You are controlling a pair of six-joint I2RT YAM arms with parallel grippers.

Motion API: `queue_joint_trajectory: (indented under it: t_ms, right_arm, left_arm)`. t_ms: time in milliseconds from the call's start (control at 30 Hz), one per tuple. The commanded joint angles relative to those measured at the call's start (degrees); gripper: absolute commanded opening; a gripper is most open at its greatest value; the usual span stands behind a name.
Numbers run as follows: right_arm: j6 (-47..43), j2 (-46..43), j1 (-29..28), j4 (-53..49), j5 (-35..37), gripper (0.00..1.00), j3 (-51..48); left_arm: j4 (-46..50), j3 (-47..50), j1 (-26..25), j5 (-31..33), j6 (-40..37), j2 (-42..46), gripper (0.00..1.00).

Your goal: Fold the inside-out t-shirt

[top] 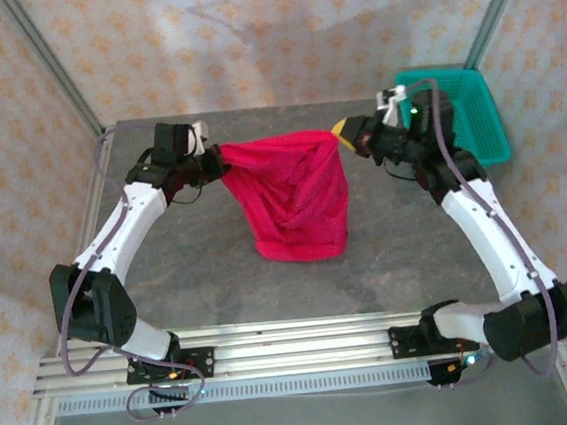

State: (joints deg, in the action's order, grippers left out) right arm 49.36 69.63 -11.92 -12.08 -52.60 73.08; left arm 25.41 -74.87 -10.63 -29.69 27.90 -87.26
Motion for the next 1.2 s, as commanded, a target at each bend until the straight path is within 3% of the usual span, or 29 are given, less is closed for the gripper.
queue_joint_trajectory:
  t_ms: [0,67,167,233,300,367,433,533,700,833,1000,1067,1167]
  right_arm:
    - [15.3,2.5,3.8,16.7,-10.4,0.00,-1.9]
    - [14.0,5.3,4.4,15.8,-9.7,0.00,-2.5]
    - [8.6,10.2,4.4,11.6,-7.3,0.00,-4.0]
    - [7.2,13.8,4.3,11.3,-7.2,0.00,-4.8]
    - [1.3,15.8,3.1,5.9,-4.2,0.00,-4.2]
    - [-11.1,16.4,-0.9,-8.4,6.4,0.00,-0.5]
    - [-19.5,17.8,-6.1,-16.7,15.5,0.07,2.6]
    - [-25.6,20.5,-13.7,-20.7,26.0,0.22,4.1]
    - [-32.7,27.2,-25.2,-24.2,39.3,0.49,7.2]
    - [-36.4,34.5,-31.2,-25.7,45.7,0.56,12.1]
    - [-37.3,46.1,-32.8,-30.1,50.8,0.62,19.8]
    - [-36.6,49.0,-32.4,-31.5,52.0,0.60,22.2]
    - [-33.8,49.6,-31.1,-32.7,51.4,0.22,24.0]
  left_arm:
    - [-1.2,2.4,1.5,2.7,-1.4,-2.0,0.00]
    - [-1.3,2.7,1.3,1.4,-2.5,-2.0,0.05]
    - [0.0,2.8,0.0,2.1,-7.1,0.3,0.36]
    - [0.2,3.5,-1.2,4.2,-9.6,2.4,0.32]
    - [-0.4,3.9,-1.7,5.0,-9.2,3.2,0.20]
    - [-0.2,3.3,-1.7,4.0,-8.7,2.2,0.09]
    - [0.2,2.5,-1.7,2.9,-8.1,0.8,0.08]
    - [0.5,2.0,-1.7,2.5,-7.4,0.1,0.08]
    - [2.1,3.1,-2.0,3.7,-7.5,2.1,0.16]
    - [3.3,6.7,-1.9,5.9,-6.8,5.4,0.22]
    - [1.1,13.7,-2.3,5.9,-3.0,10.4,0.26]
    - [0.3,15.6,-3.2,6.3,-1.8,11.8,0.29]
    - [-0.8,17.2,-5.5,7.6,-0.2,12.9,0.37]
